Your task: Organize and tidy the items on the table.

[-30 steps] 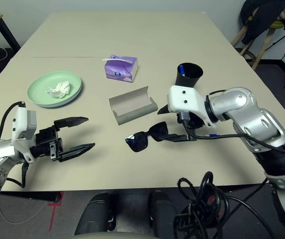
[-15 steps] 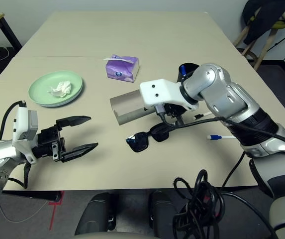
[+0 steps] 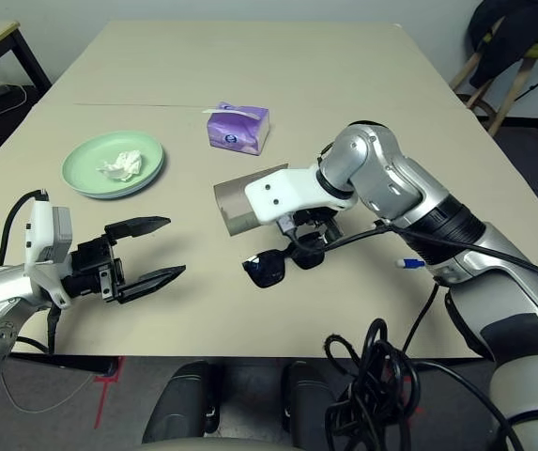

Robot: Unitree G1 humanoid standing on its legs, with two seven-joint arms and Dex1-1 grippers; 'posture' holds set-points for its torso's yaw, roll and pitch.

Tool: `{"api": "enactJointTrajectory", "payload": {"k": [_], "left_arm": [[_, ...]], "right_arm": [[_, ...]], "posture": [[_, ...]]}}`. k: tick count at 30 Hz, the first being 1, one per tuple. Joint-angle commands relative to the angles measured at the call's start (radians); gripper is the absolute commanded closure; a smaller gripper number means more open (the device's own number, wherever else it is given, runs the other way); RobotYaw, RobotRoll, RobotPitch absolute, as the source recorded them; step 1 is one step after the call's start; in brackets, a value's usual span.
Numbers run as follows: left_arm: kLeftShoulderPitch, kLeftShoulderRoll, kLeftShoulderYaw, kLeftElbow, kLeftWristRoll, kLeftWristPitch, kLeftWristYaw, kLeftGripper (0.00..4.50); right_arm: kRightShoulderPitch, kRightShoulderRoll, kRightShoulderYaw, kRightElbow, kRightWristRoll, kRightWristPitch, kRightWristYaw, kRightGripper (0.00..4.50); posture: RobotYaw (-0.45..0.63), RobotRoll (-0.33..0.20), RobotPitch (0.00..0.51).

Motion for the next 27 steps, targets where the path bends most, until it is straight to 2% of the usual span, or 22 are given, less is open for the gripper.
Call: {"api": "enactJointTrajectory", "payload": {"k": [1,27], "left_arm": [[0.007,0.000,-0.009,-0.029,-0.004,0.006,0.005,0.05],[0.018,-0.017,-0.030,-0.024,0.016,-0.012,0.014,0.05]], "right_arm": [[0.003,0.006,0.013,0.000,-0.022,-0.018,0.016,0.00],[0.094,0.036,0.022,-0.089,-0.145,0.009,0.005,0.00]], "posture": [[0.21,0.000,0.104],[0.22,0.000,0.103]]}}
